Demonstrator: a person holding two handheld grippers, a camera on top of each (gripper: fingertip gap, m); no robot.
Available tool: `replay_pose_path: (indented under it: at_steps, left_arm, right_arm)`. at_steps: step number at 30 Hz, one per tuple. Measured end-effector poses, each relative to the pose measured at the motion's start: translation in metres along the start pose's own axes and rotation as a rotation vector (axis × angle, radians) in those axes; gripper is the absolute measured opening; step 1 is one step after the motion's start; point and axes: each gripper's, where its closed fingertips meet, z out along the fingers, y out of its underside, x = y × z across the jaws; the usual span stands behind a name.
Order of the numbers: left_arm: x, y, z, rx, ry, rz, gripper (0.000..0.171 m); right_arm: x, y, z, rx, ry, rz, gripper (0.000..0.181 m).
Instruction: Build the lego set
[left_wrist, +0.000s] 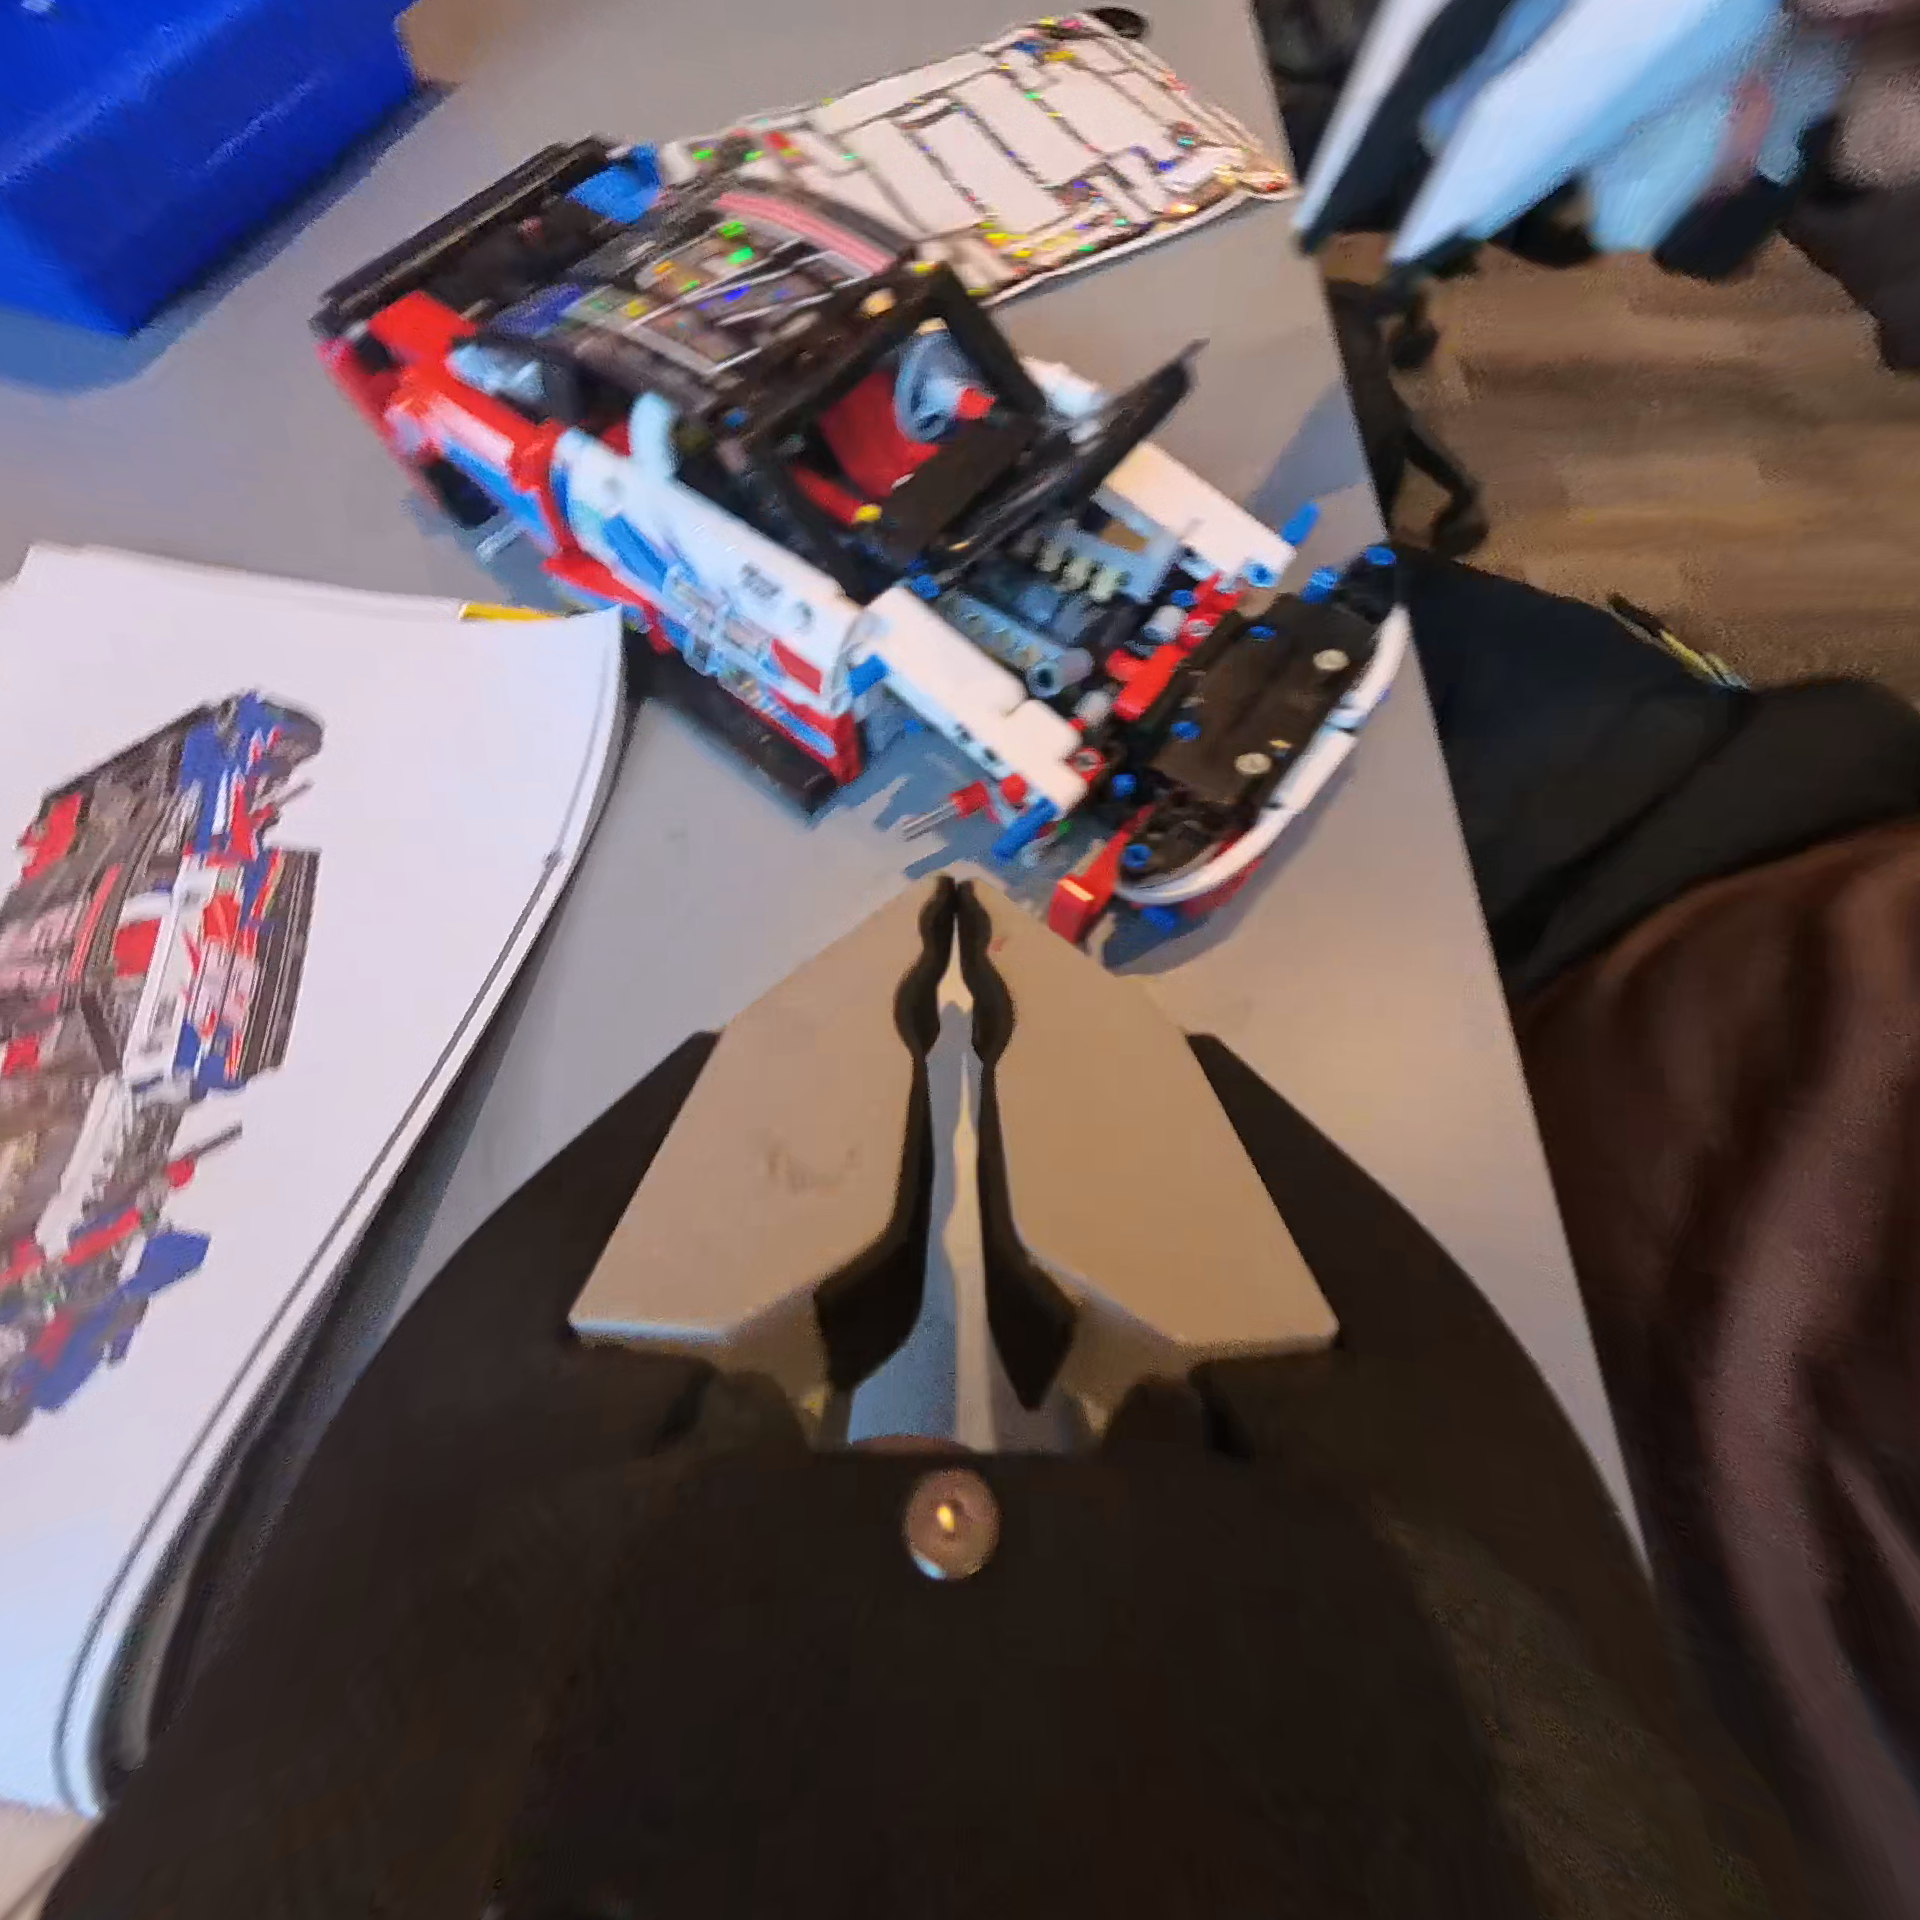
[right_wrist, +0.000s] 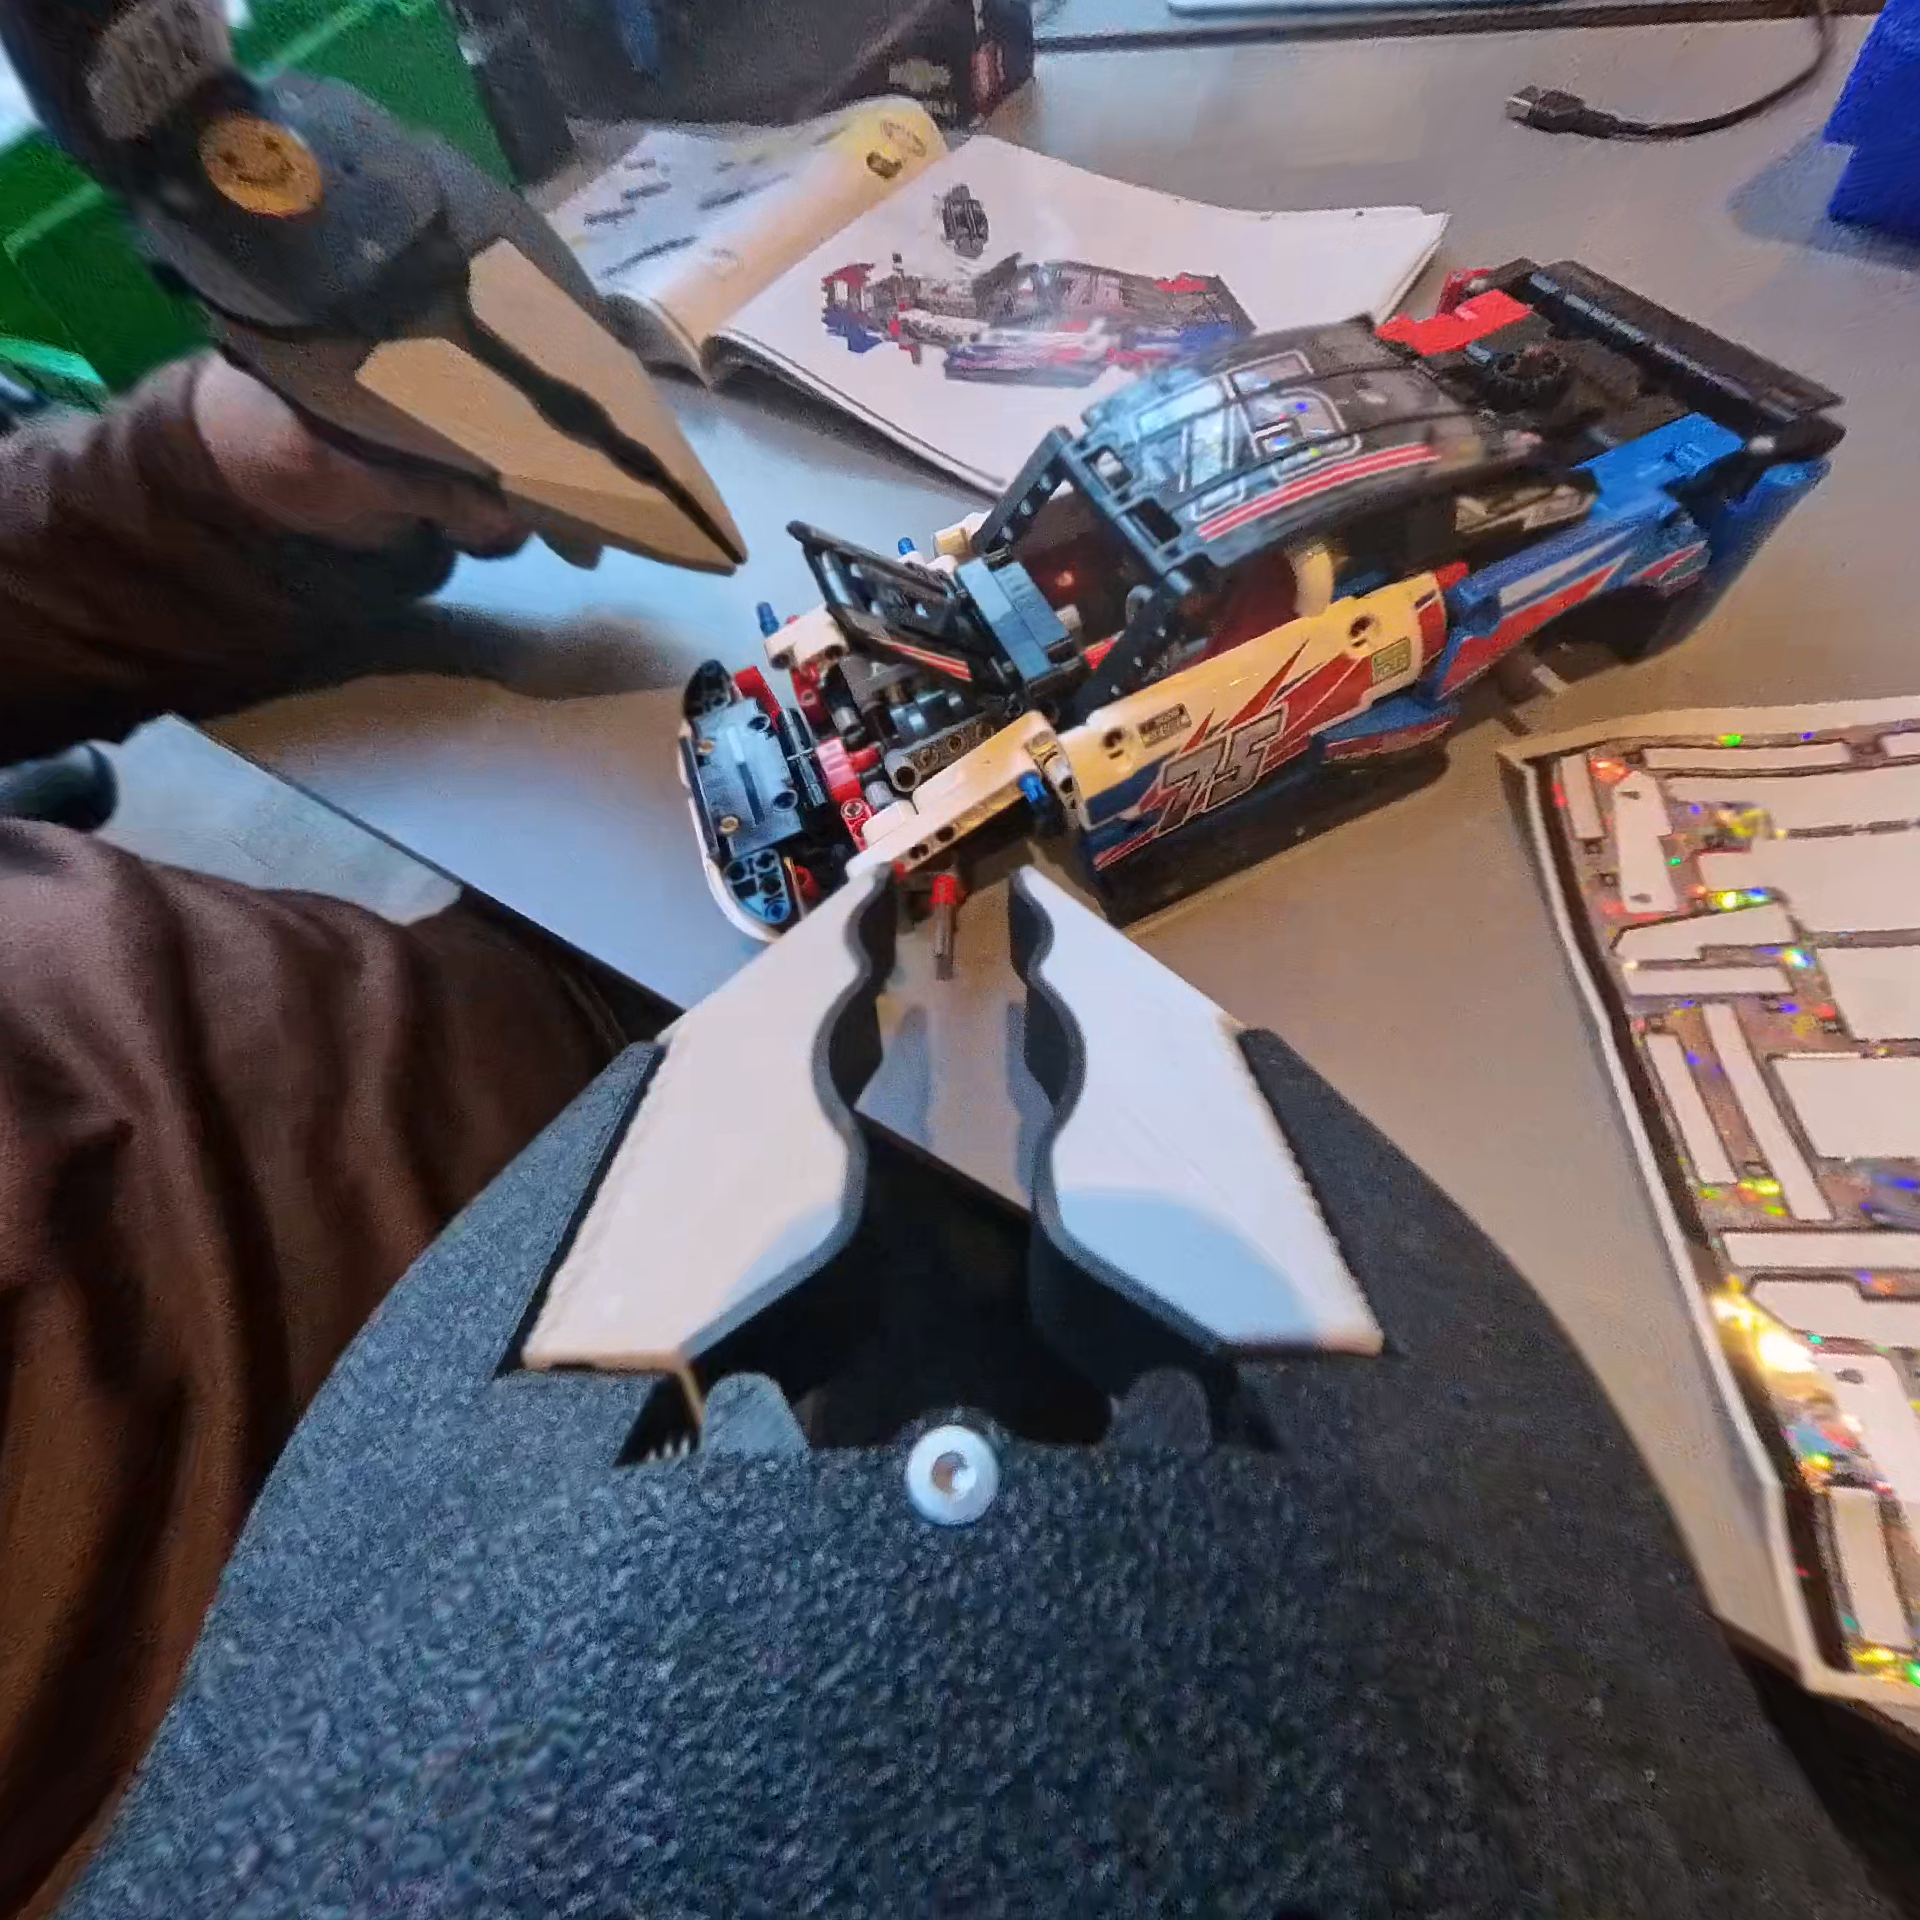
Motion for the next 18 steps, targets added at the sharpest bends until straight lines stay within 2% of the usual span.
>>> replay_pose_path:
  at_steps: [3, 4, 5, 8, 10, 13, 18]
  left_arm:
    - [-0.014, 0.002, 0.0, 0.03, -0.055, -0.102, 0.0]
    - [-0.015, 0.0, 0.0, 0.044, -0.061, -0.111, 0.008]
    - [-0.017, -0.003, -0.001, 0.058, -0.071, -0.111, 0.026]
    - [-0.01, -0.007, -0.006, 0.075, -0.035, -0.084, 0.039]
    - [0.007, -0.008, -0.01, 0.082, 0.072, -0.024, 0.037]
    - [0.014, 0.0, -0.011, 0.059, 0.089, 0.082, 0.036]
    - [0.03, 0.001, -0.009, 0.072, 0.158, 0.111, 0.037]
  right_arm:
    - [0.0, 0.007, -0.001, 0.042, -0.02, 0.043, 0.026]
    - [-0.001, 0.01, 0.001, 0.04, -0.018, 0.043, 0.026]
    - [-0.003, 0.013, 0.003, 0.026, -0.021, 0.042, 0.028]
    - [-0.032, 0.018, 0.012, 0.012, -0.111, -0.001, 0.032]
    - [-0.042, 0.023, 0.02, -0.018, -0.112, -0.069, 0.042]
    - [-0.042, 0.032, 0.032, -0.084, -0.052, -0.158, 0.048]
    - [-0.042, 0.035, 0.042, -0.124, 0.035, -0.237, 0.048]
